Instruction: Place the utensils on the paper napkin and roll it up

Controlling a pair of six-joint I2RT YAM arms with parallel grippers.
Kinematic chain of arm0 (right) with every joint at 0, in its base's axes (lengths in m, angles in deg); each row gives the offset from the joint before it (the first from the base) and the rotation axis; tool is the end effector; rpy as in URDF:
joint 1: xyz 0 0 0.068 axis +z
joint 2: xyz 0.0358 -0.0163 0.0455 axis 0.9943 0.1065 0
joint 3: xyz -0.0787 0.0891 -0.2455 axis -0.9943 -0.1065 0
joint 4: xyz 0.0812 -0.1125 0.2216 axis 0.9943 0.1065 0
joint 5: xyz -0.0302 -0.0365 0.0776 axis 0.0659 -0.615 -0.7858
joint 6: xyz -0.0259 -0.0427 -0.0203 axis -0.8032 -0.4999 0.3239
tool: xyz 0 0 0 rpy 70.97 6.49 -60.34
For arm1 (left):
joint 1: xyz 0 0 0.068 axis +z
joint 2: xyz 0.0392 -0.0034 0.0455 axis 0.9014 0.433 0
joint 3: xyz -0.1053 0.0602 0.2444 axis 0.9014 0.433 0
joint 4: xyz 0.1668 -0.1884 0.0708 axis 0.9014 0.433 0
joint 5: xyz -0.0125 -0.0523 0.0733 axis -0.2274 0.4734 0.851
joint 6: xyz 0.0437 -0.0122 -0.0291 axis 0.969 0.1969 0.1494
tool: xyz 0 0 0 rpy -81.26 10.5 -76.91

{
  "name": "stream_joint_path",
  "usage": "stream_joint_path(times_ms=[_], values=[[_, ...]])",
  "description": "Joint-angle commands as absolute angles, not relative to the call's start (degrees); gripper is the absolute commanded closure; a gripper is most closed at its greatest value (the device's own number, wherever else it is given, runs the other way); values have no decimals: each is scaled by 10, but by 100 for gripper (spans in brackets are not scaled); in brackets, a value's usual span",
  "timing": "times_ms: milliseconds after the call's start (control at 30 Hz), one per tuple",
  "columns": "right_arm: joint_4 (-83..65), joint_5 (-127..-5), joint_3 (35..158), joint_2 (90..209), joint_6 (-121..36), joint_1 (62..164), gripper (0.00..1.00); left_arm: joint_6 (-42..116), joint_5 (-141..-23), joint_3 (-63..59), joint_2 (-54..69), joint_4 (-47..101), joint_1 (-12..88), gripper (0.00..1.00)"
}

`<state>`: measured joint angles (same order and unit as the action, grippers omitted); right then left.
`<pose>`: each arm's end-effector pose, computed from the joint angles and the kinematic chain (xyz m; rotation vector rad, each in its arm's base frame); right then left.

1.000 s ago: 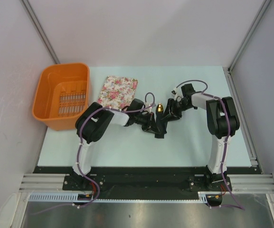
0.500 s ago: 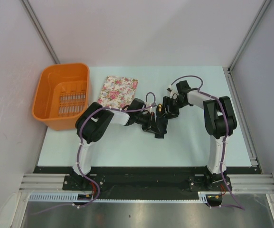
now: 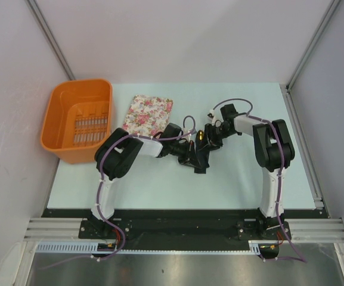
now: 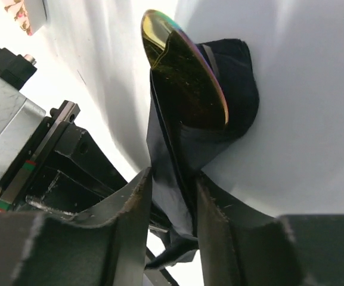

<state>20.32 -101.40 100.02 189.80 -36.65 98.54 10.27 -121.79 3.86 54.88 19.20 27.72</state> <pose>0.3910 0.1273 0.1242 -0.2236 2.7830 1.1710 0.3180 -0.2697 0.0951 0.4251 2.6051 -1.5594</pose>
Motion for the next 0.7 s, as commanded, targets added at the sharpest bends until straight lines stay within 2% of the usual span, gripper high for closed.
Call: stream_joint_path(times_ms=[0,167,333,433,567,667], values=[[207,-949,965,1950,-378,1002,70,138,-1180,37,566,226,274,94],[206,-956,965,1950,-369,986,100,137,-1179,40,562,221,275,94],[199,-979,968,1934,-364,964,100,128,-1184,52,544,200,279,93],[189,-996,970,1912,-360,962,100,130,-1192,61,518,182,281,89],[157,-1014,969,1880,-344,961,100,142,-1201,73,464,170,287,68],[148,-1018,969,1859,-340,962,100,180,-1197,68,420,211,294,57]])
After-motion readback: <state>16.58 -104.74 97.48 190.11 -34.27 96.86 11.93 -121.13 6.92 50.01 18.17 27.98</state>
